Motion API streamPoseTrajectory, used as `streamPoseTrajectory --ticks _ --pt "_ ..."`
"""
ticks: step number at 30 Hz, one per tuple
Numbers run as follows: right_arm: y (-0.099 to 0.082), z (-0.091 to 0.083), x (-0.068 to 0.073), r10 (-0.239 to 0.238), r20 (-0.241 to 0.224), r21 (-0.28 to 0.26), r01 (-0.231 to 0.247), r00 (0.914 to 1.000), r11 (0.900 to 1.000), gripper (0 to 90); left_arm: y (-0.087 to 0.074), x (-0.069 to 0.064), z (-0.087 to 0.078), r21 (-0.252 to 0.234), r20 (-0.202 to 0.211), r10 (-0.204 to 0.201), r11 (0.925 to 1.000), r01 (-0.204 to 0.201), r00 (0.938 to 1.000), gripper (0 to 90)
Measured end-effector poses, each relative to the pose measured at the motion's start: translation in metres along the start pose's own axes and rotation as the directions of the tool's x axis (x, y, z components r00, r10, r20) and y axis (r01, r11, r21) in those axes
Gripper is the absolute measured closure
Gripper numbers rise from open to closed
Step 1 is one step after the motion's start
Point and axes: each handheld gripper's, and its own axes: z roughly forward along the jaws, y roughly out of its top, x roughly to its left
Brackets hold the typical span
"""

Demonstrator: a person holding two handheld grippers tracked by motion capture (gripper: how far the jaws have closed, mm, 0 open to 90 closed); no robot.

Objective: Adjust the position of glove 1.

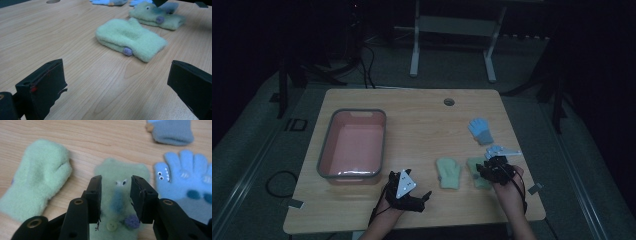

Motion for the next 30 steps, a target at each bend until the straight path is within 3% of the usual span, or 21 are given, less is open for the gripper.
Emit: streamPoseTrajectory --ticks 8,9,14,18,22,27,30 --pt "0.01 -0.008 -0.009 -0.06 -0.081 -0.026 0.058 0.9949 0.998 61.9 0.0 -0.001 0.0 -0.002 -0.012 0.006 1.0 -0.006 0.9999 1.7" --pt "0.013 -0.011 -0.014 -0.085 -0.104 -0.028 0.082 0.991 0.9962 62.1 0.0 -0.001 0.0 -0.004 -0.015 0.007 1.0 -0.007 0.9999 1.7" --pt "0.018 -0.018 -0.026 -0.121 -0.158 -0.026 0.119 0.98 0.9926 62.9 0.0 -0.001 0.0 -0.004 -0.017 0.007 1.0 -0.007 0.9998 1.7" --pt "0.02 -0.019 -0.032 -0.157 -0.162 -0.013 0.157 0.9742 0.9874 61.0 0.0 -0.002 -0.001 -0.003 -0.024 0.008 1.0 -0.008 0.9997 1.7" --pt "0.013 -0.014 -0.036 -0.192 -0.198 -0.002 0.196 0.9612 0.9807 59.1 0.0 -0.002 -0.001 -0.003 -0.026 0.008 1.0 -0.008 0.9996 1.8" --pt "0.001 0.0 -0.037 -0.147 -0.215 0.016 0.154 0.9655 0.988 61.6 0.0 -0.002 0.0 -0.002 -0.028 0.008 1.0 -0.008 0.9996 1.7" --pt "-0.007 0.009 -0.029 -0.165 -0.194 0.027 0.173 0.9671 0.9846 60.9 0.0 -0.002 -0.001 -0.004 -0.028 0.01 0.9999 -0.01 0.9996 1.7"
